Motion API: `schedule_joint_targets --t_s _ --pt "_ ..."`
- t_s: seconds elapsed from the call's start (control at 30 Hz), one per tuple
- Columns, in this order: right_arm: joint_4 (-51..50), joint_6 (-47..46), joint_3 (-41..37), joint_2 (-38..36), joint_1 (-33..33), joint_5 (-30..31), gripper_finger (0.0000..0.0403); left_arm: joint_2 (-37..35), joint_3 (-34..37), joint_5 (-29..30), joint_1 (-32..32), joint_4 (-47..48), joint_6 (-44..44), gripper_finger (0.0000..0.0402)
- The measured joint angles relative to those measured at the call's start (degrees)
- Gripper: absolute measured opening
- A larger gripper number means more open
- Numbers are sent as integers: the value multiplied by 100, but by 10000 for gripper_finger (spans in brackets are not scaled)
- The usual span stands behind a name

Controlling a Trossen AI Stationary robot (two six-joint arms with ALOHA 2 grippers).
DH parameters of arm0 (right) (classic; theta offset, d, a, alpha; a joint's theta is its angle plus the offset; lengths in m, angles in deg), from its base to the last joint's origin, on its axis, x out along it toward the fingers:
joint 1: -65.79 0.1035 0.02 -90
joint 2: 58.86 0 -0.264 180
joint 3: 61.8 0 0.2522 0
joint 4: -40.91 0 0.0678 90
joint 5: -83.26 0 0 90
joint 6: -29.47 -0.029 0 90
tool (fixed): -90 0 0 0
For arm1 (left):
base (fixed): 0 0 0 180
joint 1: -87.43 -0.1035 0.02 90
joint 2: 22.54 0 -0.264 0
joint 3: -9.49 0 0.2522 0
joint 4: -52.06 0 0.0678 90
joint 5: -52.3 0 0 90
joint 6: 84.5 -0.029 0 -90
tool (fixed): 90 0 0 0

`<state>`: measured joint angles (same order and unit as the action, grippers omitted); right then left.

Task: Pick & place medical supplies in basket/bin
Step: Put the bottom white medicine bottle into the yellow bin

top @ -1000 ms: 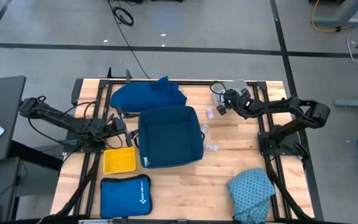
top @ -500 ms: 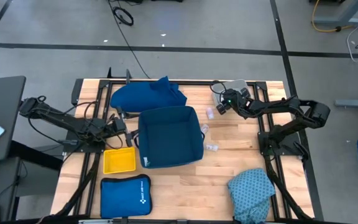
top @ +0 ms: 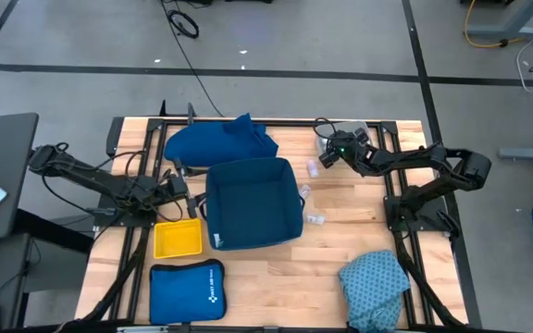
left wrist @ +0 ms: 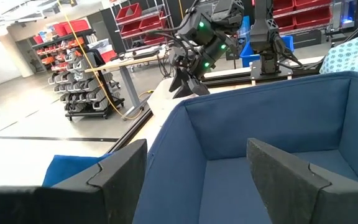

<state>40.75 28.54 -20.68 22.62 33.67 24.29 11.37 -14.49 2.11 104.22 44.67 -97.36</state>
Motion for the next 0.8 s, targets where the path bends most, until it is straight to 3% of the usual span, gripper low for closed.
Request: schedule_joint_targets --t_s 0.37,0.6,0.8 --pt "316 867 0 -960 1064 52 217 0 0 -2 9 -11 30 280" --pt "108 914 0 -1415 2230 -766 217 -2 0 -272 9 -9 177 280" --pt "-299 588 0 -1487 3300 -841 217 -4 0 -340 17 272 328 280"
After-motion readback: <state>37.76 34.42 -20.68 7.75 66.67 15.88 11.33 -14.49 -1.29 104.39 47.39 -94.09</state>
